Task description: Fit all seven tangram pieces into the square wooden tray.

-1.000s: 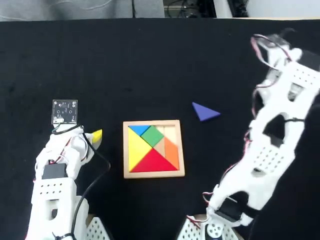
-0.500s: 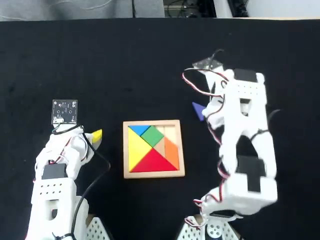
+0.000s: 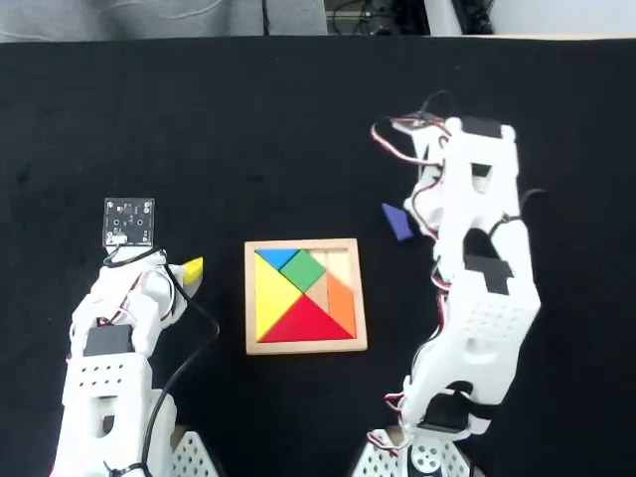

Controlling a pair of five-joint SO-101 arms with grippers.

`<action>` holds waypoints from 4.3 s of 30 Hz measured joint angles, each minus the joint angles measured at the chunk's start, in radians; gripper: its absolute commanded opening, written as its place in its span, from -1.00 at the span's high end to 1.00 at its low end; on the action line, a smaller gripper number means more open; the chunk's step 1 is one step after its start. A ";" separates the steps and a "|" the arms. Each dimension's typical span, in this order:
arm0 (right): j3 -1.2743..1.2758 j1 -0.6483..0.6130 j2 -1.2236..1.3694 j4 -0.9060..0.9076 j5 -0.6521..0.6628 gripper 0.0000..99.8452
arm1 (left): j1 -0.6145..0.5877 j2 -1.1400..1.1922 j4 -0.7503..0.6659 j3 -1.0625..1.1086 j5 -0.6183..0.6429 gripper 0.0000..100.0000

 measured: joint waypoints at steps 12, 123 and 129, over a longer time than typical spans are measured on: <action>-0.149 0.006 0.150 -0.015 0.002 0.98 | 0.000 0.000 0.000 0.002 0.000 0.40; -0.117 -0.081 -0.008 -0.054 -0.318 0.45 | 0.006 0.000 0.000 0.014 0.000 0.40; -0.104 -0.153 0.087 -0.087 -0.413 0.40 | 0.006 0.000 0.000 0.014 0.000 0.40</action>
